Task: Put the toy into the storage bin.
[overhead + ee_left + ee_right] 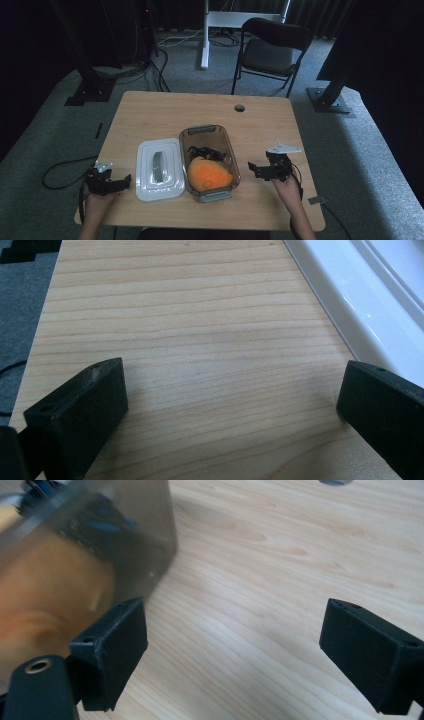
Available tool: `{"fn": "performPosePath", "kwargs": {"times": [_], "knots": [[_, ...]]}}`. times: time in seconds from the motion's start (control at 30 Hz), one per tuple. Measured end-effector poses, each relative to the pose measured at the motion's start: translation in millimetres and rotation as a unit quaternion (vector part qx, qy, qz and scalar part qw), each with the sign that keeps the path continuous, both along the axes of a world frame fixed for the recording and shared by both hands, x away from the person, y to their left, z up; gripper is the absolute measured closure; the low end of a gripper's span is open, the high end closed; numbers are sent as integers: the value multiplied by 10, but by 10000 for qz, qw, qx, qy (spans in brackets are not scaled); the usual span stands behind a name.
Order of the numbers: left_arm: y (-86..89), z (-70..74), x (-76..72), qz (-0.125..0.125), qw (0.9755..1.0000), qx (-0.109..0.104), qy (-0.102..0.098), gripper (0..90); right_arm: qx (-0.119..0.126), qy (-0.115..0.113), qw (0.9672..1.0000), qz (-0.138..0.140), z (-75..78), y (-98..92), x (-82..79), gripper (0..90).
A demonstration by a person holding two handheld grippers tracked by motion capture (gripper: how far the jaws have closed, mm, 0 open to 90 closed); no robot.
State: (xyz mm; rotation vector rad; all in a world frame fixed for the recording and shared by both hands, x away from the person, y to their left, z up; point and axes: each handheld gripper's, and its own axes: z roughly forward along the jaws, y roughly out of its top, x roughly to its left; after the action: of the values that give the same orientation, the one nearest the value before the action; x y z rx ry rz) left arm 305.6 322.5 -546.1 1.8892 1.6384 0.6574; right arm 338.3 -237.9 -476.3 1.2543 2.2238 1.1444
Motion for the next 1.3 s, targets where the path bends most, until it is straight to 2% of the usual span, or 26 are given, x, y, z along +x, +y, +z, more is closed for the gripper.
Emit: {"fn": "performPosePath", "kwargs": {"times": [0.23,0.5,0.63,0.83,1.0,1.3], "knots": [[0,0,0,-1,10000,-1,-1,3,-4,88,9999,-77,-147,-138,-56,113],[0,0,0,0,10000,0,-1,3,-249,205,9991,-275,-361,-283,-141,113],[0,0,0,-1,10000,1,0,3,-194,209,9990,-347,-428,-359,-173,113],[0,0,0,0,10000,0,-1,3,-288,261,9989,-255,-533,-403,-228,113],[0,0,0,0,10000,0,-1,3,-427,308,9981,-321,-623,-440,-270,113],[0,0,0,-2,10000,1,0,3,-617,148,9967,-512,-711,-441,-341,113]]}}
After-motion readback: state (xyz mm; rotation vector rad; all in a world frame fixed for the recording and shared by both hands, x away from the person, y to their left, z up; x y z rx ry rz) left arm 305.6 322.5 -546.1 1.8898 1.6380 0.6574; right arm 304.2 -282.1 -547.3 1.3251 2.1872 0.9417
